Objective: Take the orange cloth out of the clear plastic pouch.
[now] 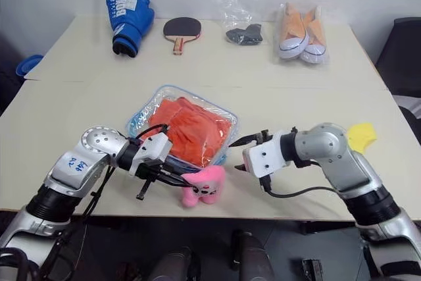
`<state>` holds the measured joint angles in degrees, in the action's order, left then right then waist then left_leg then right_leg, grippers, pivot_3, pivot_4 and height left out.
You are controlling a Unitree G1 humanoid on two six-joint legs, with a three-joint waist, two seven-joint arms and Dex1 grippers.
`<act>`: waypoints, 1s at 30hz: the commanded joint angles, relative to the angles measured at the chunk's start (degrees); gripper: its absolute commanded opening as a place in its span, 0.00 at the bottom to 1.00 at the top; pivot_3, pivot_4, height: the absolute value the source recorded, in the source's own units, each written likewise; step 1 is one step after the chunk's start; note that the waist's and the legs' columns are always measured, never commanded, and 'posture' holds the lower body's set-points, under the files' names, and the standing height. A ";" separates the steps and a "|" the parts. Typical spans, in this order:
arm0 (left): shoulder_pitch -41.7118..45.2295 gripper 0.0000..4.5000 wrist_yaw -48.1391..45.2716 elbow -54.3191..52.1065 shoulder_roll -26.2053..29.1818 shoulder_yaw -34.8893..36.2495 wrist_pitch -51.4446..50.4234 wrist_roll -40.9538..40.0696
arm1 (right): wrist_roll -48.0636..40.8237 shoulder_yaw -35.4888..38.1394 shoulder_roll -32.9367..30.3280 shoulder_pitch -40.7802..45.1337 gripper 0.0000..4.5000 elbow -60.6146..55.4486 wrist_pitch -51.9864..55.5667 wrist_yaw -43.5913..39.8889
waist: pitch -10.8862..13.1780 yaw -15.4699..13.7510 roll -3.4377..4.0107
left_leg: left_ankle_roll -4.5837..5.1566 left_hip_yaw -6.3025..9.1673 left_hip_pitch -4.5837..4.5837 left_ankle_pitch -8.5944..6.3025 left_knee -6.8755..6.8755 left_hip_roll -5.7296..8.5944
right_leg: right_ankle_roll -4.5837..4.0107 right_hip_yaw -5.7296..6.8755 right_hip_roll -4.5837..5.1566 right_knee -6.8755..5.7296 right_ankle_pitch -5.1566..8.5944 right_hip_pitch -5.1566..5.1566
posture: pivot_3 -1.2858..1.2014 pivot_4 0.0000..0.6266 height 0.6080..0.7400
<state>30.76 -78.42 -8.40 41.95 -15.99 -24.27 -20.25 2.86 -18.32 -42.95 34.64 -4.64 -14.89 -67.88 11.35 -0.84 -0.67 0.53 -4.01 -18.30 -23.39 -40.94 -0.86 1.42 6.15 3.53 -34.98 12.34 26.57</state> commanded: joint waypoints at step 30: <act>-2.74 0.00 3.10 0.08 2.45 3.96 1.11 0.24 | 9.92 -4.44 -0.49 9.04 0.00 20.87 -28.41 2.43 | 0.01 0.70 0.02 | -0.01 0.06 -0.02 0.00 -0.02 -0.03 | -0.01 0.04 0.06 0.00 0.01 0.01 | 0.52 0.24 1.00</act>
<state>27.66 -75.33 -8.65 42.91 -14.25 -23.11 -19.89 12.32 -24.94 -41.47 43.79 15.37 -40.57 -66.49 11.36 -0.14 -0.65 0.52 -3.95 -18.32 -23.39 -40.96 -0.89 1.41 6.19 3.58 -34.99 12.34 26.57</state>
